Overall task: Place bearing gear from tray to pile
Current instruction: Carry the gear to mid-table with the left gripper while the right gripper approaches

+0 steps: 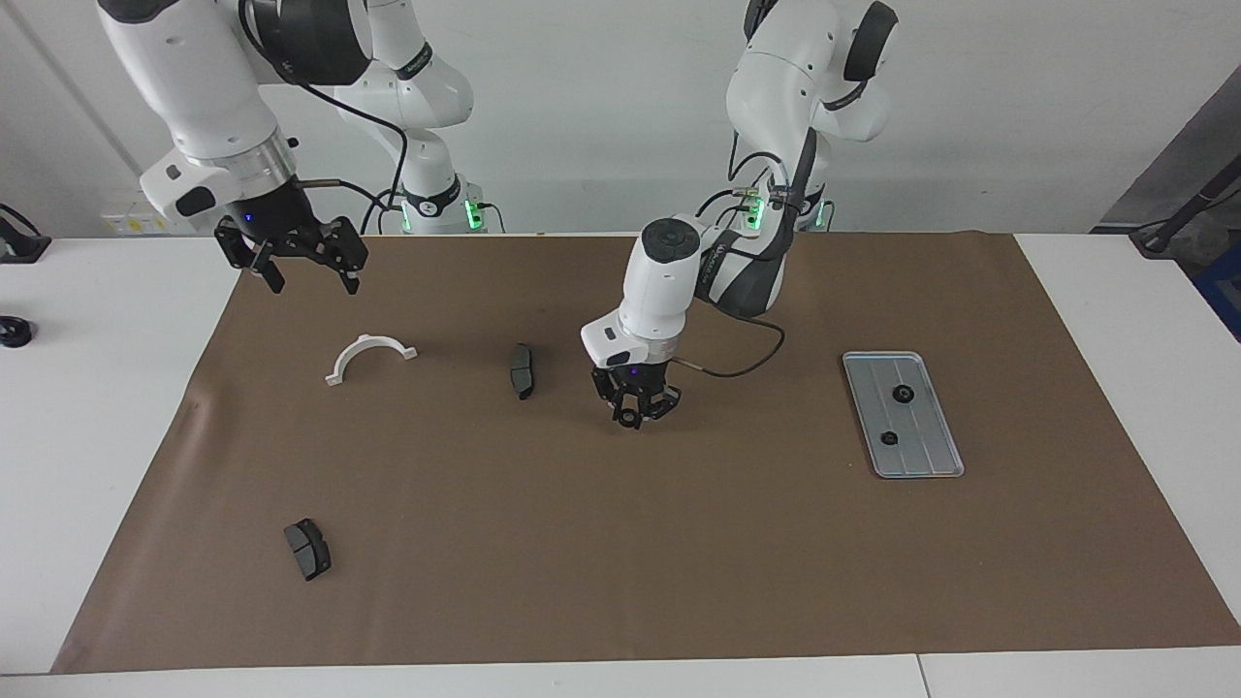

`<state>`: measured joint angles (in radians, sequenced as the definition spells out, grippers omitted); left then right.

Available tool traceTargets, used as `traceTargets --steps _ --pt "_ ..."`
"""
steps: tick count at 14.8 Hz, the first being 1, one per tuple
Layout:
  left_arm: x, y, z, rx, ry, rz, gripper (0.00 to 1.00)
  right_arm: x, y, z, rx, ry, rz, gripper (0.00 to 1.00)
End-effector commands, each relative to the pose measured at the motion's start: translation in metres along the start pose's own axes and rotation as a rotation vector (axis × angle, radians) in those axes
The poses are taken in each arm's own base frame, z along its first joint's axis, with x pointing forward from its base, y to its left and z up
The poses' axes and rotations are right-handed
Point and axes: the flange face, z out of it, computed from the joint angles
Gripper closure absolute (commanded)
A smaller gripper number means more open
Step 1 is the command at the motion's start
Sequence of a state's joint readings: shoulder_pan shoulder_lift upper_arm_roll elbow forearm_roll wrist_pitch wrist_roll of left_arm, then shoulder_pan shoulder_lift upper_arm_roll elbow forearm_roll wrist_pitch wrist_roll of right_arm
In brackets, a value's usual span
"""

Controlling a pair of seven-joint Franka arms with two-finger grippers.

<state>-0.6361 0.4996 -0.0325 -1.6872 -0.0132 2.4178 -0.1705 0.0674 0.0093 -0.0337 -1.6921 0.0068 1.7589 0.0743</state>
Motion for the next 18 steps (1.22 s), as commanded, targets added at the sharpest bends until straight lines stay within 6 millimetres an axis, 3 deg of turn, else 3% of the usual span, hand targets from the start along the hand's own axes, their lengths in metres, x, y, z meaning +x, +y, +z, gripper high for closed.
traceTargets --steps 1,2,5,9,14,16,18 --pt "-0.008 -0.003 0.010 -0.004 0.022 -0.013 0.30 0.029 -0.029 0.052 0.017 0.013 -0.058 0.00" --pt "-0.007 -0.004 0.009 -0.004 0.026 -0.013 0.00 0.037 -0.034 0.069 0.017 0.017 -0.063 0.00" --pt "-0.003 -0.005 0.002 -0.003 0.025 -0.008 0.00 0.053 -0.043 0.109 0.021 0.017 -0.063 0.00" --pt "-0.001 -0.026 -0.045 0.015 0.001 -0.038 0.00 0.058 -0.107 0.158 0.028 0.023 -0.050 0.00" --pt "-0.005 -0.096 -0.105 0.048 -0.043 -0.102 0.00 0.050 -0.200 0.189 0.045 0.039 -0.005 0.00" --pt "-0.011 -0.122 -0.123 0.059 -0.078 -0.143 0.00 0.042 -0.257 0.212 0.040 0.027 0.040 0.00" --pt "-0.020 -0.162 -0.137 0.069 -0.102 -0.172 0.00 0.032 -0.302 0.230 0.035 0.023 0.044 0.00"
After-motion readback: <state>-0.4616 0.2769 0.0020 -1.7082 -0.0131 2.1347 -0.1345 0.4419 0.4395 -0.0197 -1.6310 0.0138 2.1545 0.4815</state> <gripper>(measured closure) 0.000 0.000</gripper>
